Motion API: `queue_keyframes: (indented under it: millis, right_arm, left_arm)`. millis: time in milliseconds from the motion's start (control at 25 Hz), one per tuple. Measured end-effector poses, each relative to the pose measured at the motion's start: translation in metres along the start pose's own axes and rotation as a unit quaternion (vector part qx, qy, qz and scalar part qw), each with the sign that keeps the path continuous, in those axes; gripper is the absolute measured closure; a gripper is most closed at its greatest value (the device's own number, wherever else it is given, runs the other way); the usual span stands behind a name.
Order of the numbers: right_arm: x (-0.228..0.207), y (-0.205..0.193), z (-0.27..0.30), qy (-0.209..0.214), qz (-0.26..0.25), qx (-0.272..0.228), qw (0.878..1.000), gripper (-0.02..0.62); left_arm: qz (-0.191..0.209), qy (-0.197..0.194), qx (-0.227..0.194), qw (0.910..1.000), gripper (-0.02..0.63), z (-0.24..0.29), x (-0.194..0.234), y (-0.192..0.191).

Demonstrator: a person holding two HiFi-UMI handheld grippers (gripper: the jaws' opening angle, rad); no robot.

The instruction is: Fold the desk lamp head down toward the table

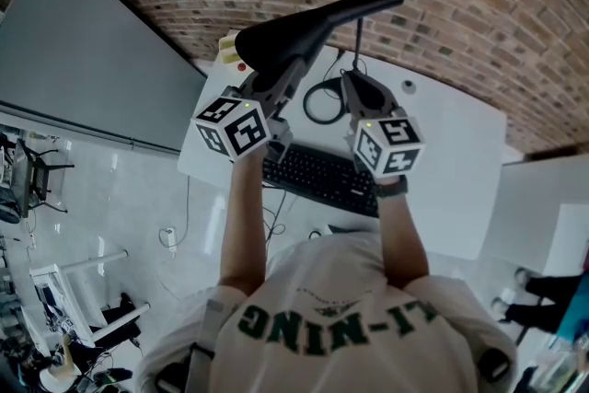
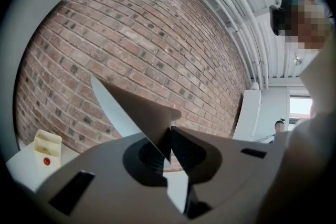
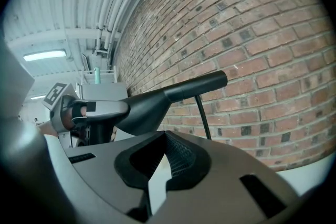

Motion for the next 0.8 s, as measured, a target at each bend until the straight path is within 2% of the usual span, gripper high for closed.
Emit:
queue_keyframes:
  millis: [800]
  right_arm:
    - [-0.006, -0.009, 0.005, -0.01, 0.01, 0.009, 1.0, 0.597]
  left_arm:
    - [-0.038, -0.016, 0.014, 0.999, 0.586, 0.007, 0.011, -0.026]
Point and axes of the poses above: the fingertips, and each gripper's own axes: z forward along the fingers, x to its left, y out of its top, the point moved 2 cm from there along -z, backward along the fingers, and after that the axes turned 4 degrees about y, right-handed, at the moved point
